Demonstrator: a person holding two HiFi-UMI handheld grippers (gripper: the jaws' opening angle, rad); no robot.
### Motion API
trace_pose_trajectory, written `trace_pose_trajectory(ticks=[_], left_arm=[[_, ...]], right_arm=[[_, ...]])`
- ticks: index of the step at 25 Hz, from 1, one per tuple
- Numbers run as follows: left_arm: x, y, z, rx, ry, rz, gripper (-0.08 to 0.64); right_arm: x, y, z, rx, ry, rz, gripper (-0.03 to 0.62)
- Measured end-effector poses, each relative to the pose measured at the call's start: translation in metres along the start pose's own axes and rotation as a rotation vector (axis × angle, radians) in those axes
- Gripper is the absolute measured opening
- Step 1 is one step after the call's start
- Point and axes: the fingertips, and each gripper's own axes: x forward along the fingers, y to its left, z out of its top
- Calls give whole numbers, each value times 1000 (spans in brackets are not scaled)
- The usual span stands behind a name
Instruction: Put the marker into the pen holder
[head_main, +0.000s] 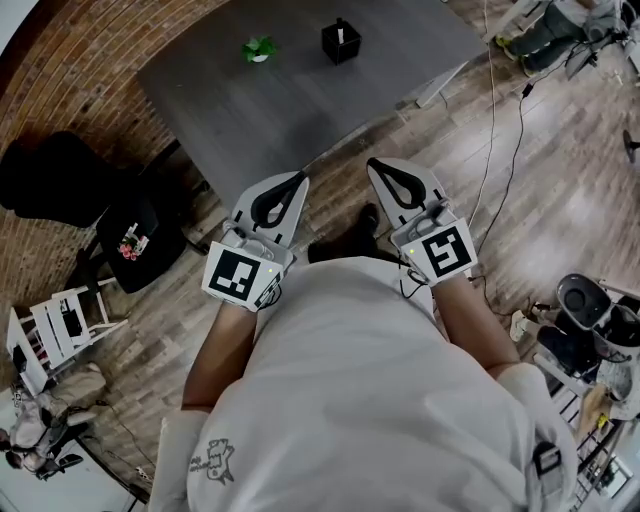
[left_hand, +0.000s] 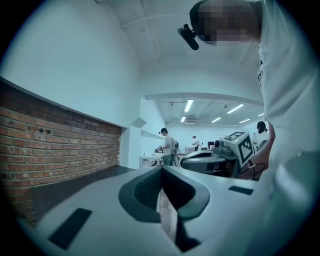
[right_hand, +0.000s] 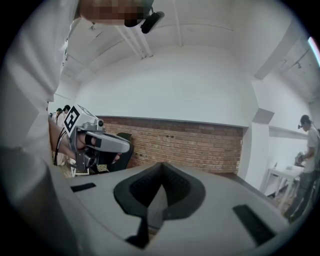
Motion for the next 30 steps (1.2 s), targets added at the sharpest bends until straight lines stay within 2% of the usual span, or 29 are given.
trace_pose_trajectory(ticks=[10, 30], left_arm=[[-38, 6, -11, -18, -7, -11, 11], [-55, 20, -10, -27, -28, -16, 11]], right_arm=[[-6, 43, 10, -8, -13, 4, 5], [0, 61, 19, -26, -5, 0, 5]])
